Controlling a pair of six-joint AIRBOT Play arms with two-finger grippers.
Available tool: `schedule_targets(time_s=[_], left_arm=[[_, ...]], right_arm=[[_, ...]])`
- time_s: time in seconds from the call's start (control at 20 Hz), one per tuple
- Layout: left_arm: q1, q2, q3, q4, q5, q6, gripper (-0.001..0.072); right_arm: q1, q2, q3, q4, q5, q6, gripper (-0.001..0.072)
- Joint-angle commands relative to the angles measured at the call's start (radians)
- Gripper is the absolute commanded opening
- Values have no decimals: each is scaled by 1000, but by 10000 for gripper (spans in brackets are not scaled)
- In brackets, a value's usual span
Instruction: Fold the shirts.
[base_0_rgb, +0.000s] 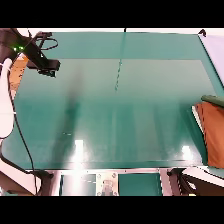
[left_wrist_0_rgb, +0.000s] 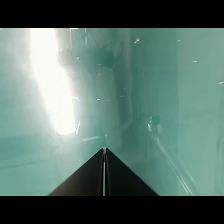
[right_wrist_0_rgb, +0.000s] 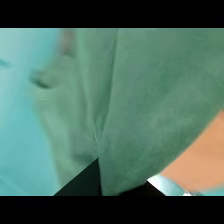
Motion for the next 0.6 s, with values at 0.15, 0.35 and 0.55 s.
schedule_targets(time_s=[0.15, 0.35, 0.55], left_arm=[[1, 1, 0, -49, 42, 0, 27], [1, 1, 0, -50, 43, 0, 27], [1, 1, 0, -57, 77, 27, 27]], right_arm=[[-2, 8, -305, -262, -31, 12, 18], [-2, -4, -512, -449, -80, 12, 40], [18, -34, -520, -454, -45, 33, 649]])
